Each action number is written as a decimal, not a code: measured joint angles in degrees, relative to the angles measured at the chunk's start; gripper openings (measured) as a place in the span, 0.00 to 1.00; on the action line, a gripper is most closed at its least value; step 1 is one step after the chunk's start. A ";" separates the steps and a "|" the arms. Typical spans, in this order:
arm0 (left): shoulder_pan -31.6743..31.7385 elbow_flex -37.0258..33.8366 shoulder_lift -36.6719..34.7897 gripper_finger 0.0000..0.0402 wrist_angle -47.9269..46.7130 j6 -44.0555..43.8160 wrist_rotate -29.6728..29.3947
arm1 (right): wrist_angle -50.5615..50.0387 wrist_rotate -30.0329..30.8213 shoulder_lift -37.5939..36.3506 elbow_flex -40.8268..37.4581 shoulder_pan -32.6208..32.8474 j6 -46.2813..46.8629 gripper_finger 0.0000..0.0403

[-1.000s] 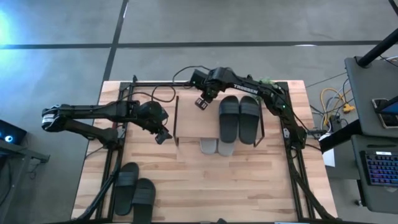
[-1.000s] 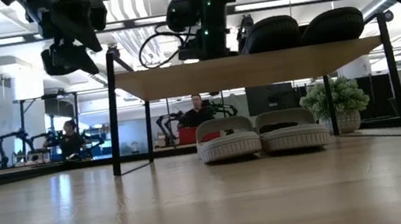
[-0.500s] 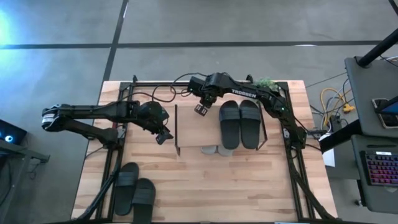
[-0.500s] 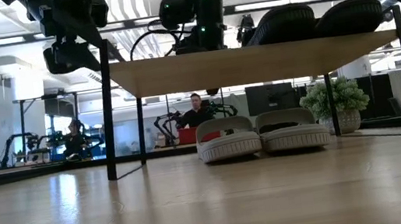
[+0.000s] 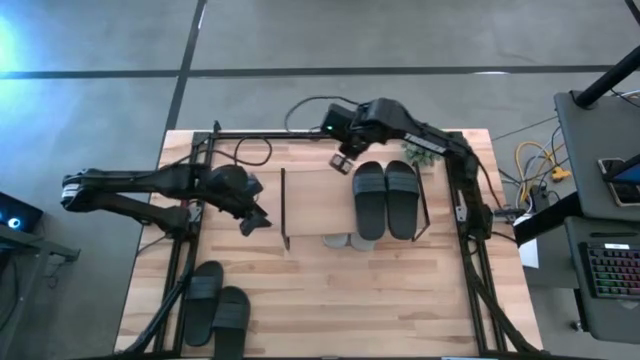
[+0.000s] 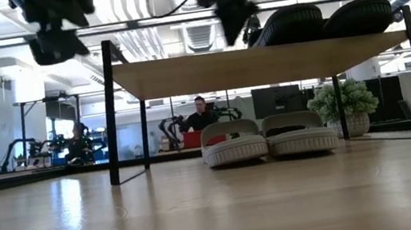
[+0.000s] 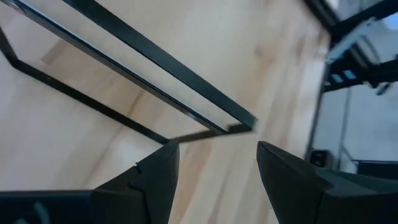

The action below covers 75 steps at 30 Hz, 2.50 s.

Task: Pick and place slides into the shelf
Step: Adjust the shelf, then put the black slipper on the shelf

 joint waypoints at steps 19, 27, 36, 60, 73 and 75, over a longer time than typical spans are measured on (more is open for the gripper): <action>-11.48 0.84 8.30 0.50 14.43 -3.32 6.47 | -2.47 1.84 -17.78 -21.47 1.00 10.41 0.17; -11.60 3.16 14.73 0.48 14.72 -2.97 2.39 | -1.95 2.05 -21.20 -28.63 3.67 11.72 0.17; -11.55 3.10 14.45 0.47 12.80 -3.48 -5.38 | -1.82 7.52 -26.19 -32.45 6.67 14.99 0.17; -17.91 3.04 4.21 0.47 7.36 -4.30 -7.80 | 0.96 7.98 -40.46 -40.69 14.21 20.66 0.17; -36.14 2.05 5.73 0.47 -9.60 -14.10 6.39 | 3.12 7.50 -40.22 -48.20 14.24 20.88 0.17; -38.22 1.47 6.75 0.47 -9.14 -14.25 6.08 | 3.32 7.50 -40.22 -48.82 14.24 20.84 0.17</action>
